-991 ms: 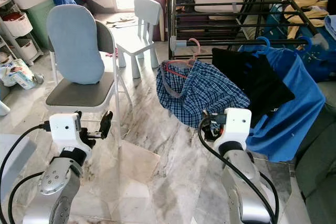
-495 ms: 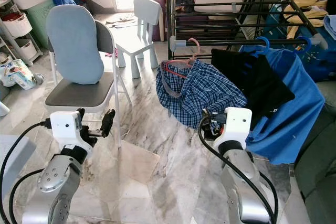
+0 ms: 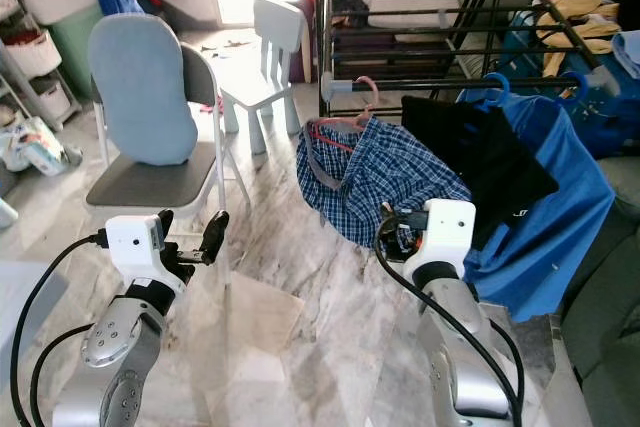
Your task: Hang hanger
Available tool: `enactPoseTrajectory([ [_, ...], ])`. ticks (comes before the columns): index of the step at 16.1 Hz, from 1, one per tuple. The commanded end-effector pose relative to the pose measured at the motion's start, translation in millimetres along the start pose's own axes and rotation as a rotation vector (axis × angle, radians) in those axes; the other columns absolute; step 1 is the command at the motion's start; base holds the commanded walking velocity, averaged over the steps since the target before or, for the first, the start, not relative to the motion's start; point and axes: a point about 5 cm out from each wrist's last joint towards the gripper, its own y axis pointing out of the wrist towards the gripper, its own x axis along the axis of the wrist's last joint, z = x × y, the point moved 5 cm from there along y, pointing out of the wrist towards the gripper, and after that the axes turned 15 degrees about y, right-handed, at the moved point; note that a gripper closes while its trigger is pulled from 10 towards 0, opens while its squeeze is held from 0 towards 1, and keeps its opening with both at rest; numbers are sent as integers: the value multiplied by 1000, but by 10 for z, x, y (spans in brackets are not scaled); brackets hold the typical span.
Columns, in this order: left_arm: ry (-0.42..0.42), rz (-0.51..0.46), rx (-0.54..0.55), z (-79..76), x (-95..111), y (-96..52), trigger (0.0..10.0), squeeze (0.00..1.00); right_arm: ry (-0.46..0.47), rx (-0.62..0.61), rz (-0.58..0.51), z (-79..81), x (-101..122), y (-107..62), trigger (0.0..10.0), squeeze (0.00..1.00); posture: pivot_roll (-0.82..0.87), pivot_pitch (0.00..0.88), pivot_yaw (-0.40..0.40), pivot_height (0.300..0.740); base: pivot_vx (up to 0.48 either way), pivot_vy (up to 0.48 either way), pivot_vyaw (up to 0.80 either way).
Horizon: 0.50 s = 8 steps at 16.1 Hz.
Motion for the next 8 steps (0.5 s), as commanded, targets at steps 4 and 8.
enactPoseTrajectory([
  [4, 0, 1, -7, 1, -53, 61, 10000, 0, -2, 24, -13, 76, -2, 90, 10000, 0, -121, 0, 61, 740, 341, 0, 0],
  [8, 8, -3, -14, -26, -105, 217, 10000, 0, -17, 27, -21, 55, -9, 221, 10000, 0, -117, 0, 58, 740, 349, 0, 0],
])
